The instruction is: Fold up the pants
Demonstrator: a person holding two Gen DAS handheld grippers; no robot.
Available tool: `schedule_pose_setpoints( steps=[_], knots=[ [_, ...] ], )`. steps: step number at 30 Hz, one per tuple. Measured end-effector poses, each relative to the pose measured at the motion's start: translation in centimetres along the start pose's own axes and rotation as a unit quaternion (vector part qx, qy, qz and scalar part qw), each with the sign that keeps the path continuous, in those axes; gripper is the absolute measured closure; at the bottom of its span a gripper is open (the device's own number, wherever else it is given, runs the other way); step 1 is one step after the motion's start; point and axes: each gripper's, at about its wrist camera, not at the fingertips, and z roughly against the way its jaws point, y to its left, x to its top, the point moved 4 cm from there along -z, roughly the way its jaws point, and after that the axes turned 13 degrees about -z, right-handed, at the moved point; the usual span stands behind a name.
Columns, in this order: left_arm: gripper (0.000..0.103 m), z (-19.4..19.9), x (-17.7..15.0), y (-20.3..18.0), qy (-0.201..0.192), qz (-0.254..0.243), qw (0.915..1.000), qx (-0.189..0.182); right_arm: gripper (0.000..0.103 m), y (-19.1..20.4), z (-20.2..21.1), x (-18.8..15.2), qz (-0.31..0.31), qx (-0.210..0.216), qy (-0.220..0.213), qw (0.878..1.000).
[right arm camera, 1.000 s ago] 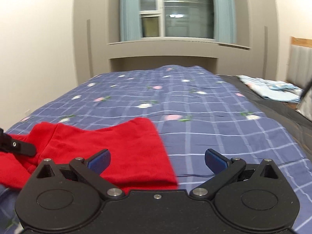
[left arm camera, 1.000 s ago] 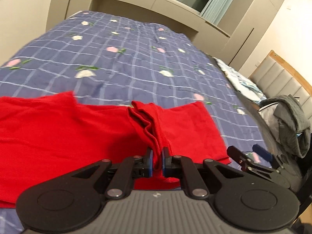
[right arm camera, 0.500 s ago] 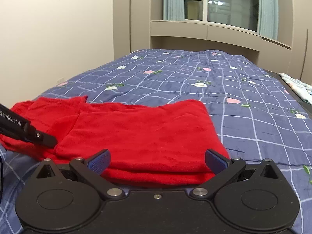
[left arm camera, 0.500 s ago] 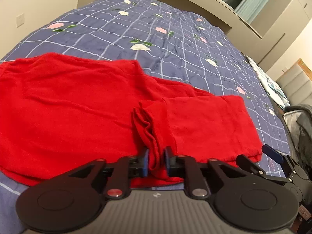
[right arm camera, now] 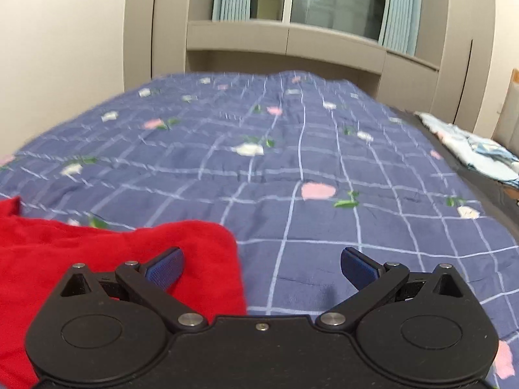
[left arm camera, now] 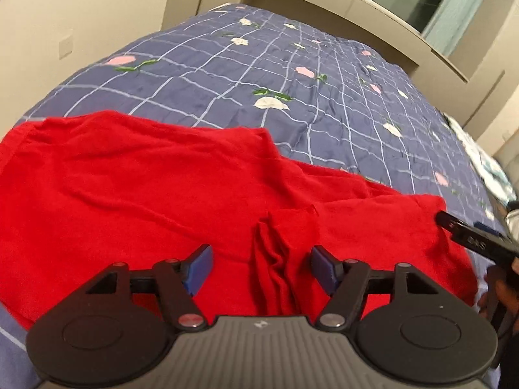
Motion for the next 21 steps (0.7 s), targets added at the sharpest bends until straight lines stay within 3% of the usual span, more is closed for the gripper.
schedule_pose_setpoints(
  steps=[3,7,9,11,12,17,21],
  knots=[
    [0.032,-0.2,-0.1,-0.2,0.002,-0.011,0.9999,0.003,0.0,-0.1,-1.8,-1.0,0.009,-0.003,0.03,1.0],
    [0.031,-0.2,0.1,-0.3,0.003,-0.016,0.9999,0.004,0.0,-0.3,-1.7,-1.4,0.001,0.0,0.029,1.0],
    [0.027,0.2,0.2,-0.3,0.005,-0.016,0.9999,-0.005,0.0,-0.4,-0.9,-1.5,0.0,-0.003,0.029,1.0],
    [0.013,0.7,0.2,-0.3,0.007,-0.015,0.9996,-0.024,0.0,-0.5,0.8,-1.6,-0.013,-0.007,0.027,1.0],
    [0.011,1.0,0.1,-0.3,0.005,-0.018,0.9994,-0.029,0.0,-0.6,2.0,-1.9,-0.022,-0.004,0.024,0.999],
    [0.006,2.0,-0.7,-1.4,0.008,-0.067,0.9976,-0.01,0.0,-0.2,6.8,-4.5,-0.016,0.003,0.027,0.999],
    [0.003,1.4,-1.5,-2.4,0.022,-0.096,0.995,0.014,0.0,-0.4,6.9,-6.8,0.001,-0.013,0.045,0.999]
  ],
)
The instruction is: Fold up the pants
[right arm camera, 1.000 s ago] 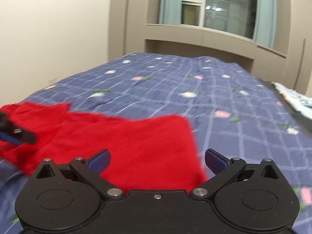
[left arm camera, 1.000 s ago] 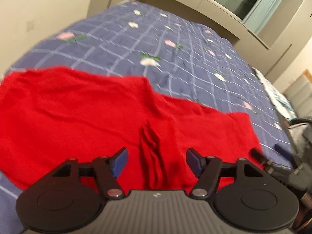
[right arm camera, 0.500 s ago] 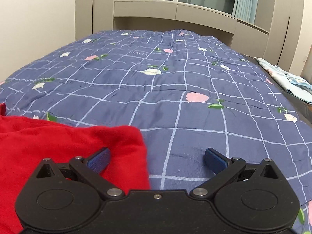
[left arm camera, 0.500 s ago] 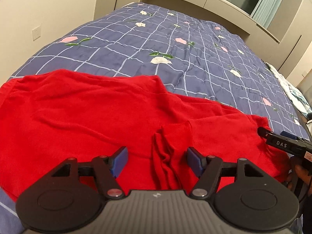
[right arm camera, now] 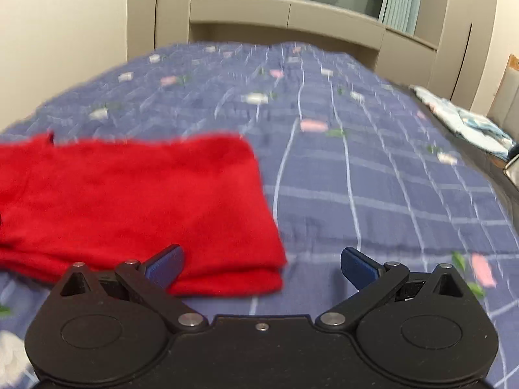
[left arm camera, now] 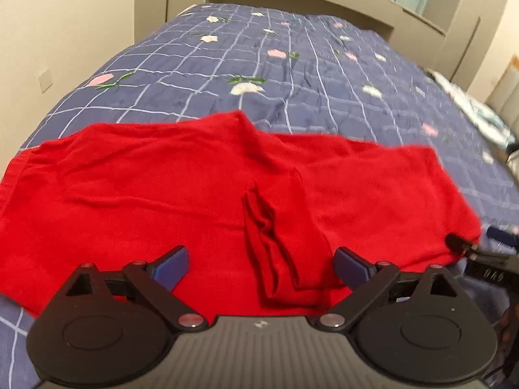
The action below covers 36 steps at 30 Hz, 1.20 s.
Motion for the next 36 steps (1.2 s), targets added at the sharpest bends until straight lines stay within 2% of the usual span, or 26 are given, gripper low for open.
schedule_pose_setpoints(
  steps=[3,6,12,17,20,23,29,36],
  knots=[
    [0.003,0.5,0.2,-0.2,0.0,0.002,1.0,0.003,0.0,-0.3,-0.1,0.2,-0.014,0.005,0.008,1.0],
    [0.001,2.2,0.5,0.4,-0.008,0.028,0.9996,-0.006,0.0,0.6,1.4,0.7,-0.001,-0.011,-0.008,1.0],
    [0.001,6.6,-0.1,2.1,-0.04,0.036,0.998,0.034,0.0,3.7,5.6,-0.4,-0.023,0.044,-0.048,0.998],
    [0.0,9.9,-2.5,4.0,-0.047,0.064,0.9936,0.081,0.0,7.1,8.8,-2.6,-0.029,0.073,-0.075,0.994],
    [0.0,10.9,-4.4,5.1,-0.039,0.085,0.9917,0.088,0.0,8.5,10.9,-4.1,-0.047,0.085,-0.083,0.992],
    [0.0,11.4,-6.1,5.7,-0.034,0.096,0.9912,0.085,0.0,9.7,12.5,-5.4,-0.031,0.094,-0.085,0.991],
    [0.0,12.2,-8.3,6.8,-0.048,0.124,0.987,0.092,0.0,10.7,12.8,-5.8,-0.009,0.095,-0.087,0.992],
    [0.0,12.4,-8.5,9.3,-0.083,0.19,0.9717,0.113,0.0,11.9,10.7,-4.6,0.0,0.107,-0.095,0.99]
  ],
)
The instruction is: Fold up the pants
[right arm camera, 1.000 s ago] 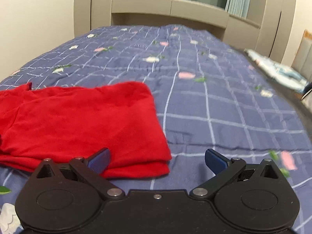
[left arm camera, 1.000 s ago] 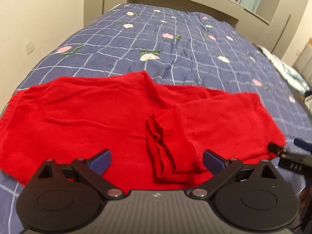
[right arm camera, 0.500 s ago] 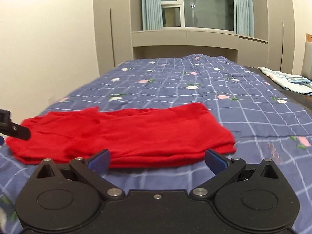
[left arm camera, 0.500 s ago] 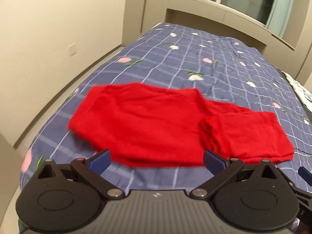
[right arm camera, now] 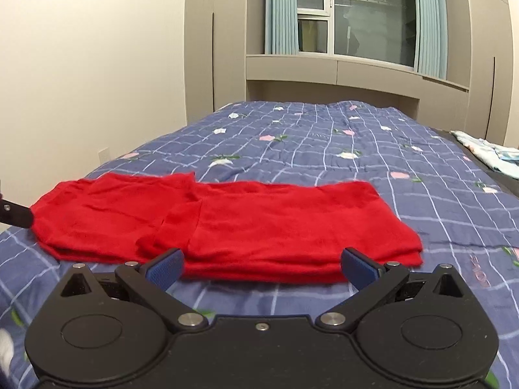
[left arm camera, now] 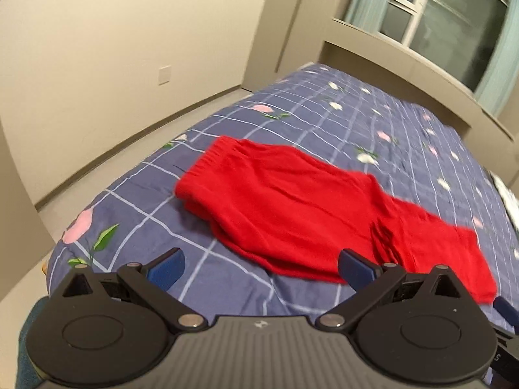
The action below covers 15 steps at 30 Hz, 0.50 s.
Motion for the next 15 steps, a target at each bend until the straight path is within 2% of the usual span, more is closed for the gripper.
schedule_pose_setpoints(
  steps=[6,8,12,15],
  knots=[
    [0.0,-2.4,0.3,0.6,-0.001,0.057,0.9982,-0.02,0.0,0.5,-3.0,1.5,0.013,0.003,-0.006,1.0],
    [0.0,-3.2,0.2,0.2,-0.003,0.054,0.9984,-0.02,0.0,0.8,-4.1,1.8,0.016,0.006,-0.005,1.0],
    [0.0,-4.8,-0.1,-0.8,0.002,0.02,0.9998,0.001,0.0,1.4,-6.2,1.6,0.032,0.007,0.006,0.999],
    [0.0,-5.9,-0.4,-0.9,0.011,0.018,0.9997,0.006,0.0,1.8,-7.6,1.0,0.043,0.006,0.023,0.999]
  ],
)
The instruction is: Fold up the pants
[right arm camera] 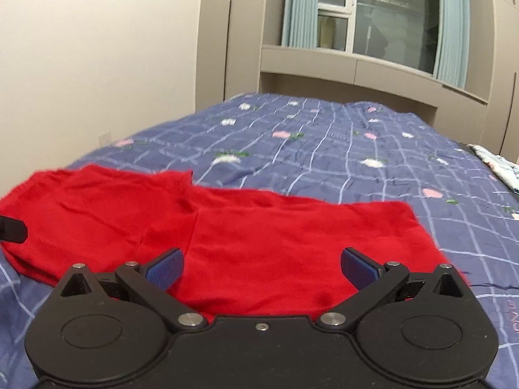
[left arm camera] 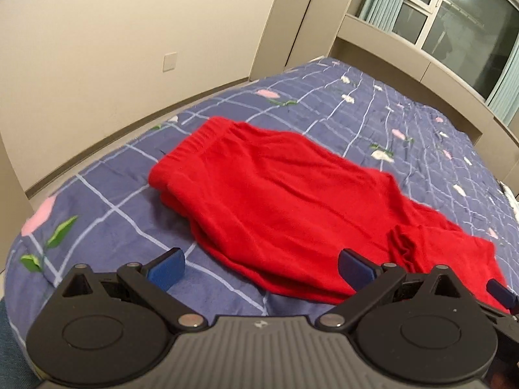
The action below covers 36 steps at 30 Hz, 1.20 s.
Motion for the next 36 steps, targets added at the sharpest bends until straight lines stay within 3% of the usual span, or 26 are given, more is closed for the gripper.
schedule_pose_setpoints(
  steps=[5,13,19,22,24,25,27,29,36],
  knots=[
    [0.001,-1.1,-0.1,2.0,-0.004,0.054,0.9985,0.005,0.0,-0.1,-1.9,-1.5,-0.003,-0.003,0.027,1.0],
    [0.001,-1.6,0.3,5.6,-0.021,0.167,0.9832,-0.071,0.0,-0.7,-2.1,-1.7,-0.023,0.006,0.035,0.999],
    [0.001,-1.4,-0.2,6.5,-0.012,0.187,0.9756,-0.114,0.0,-0.7,-2.1,-1.8,-0.024,0.006,0.032,0.999],
    [0.001,-1.8,-0.4,7.0,-0.023,0.214,0.9698,-0.115,0.0,-0.8,-2.1,-1.8,-0.025,0.007,0.032,0.999],
    [0.013,-1.6,-0.5,7.1,-0.037,0.232,0.9664,-0.106,0.0,-0.8,-2.0,-1.8,-0.026,0.007,0.032,0.999],
    [0.028,-1.5,-0.5,7.2,-0.046,0.238,0.9646,-0.104,0.0,-0.8,-2.0,-1.8,-0.026,0.007,0.032,0.999],
    [0.029,-1.5,-0.6,7.1,-0.049,0.246,0.9618,-0.11,0.0,-0.8,-2.1,-1.8,-0.028,0.008,0.032,0.999],
    [0.021,-2.0,-0.9,7.0,-0.039,0.248,0.9618,-0.109,0.0,-0.9,-2.1,-1.8,-0.03,0.01,0.033,0.999],
    [0.021,-2.8,-1.1,7.2,-0.036,0.265,0.9579,-0.105,0.0,-1.0,-2.2,-1.8,-0.032,0.011,0.033,0.999]
  ],
)
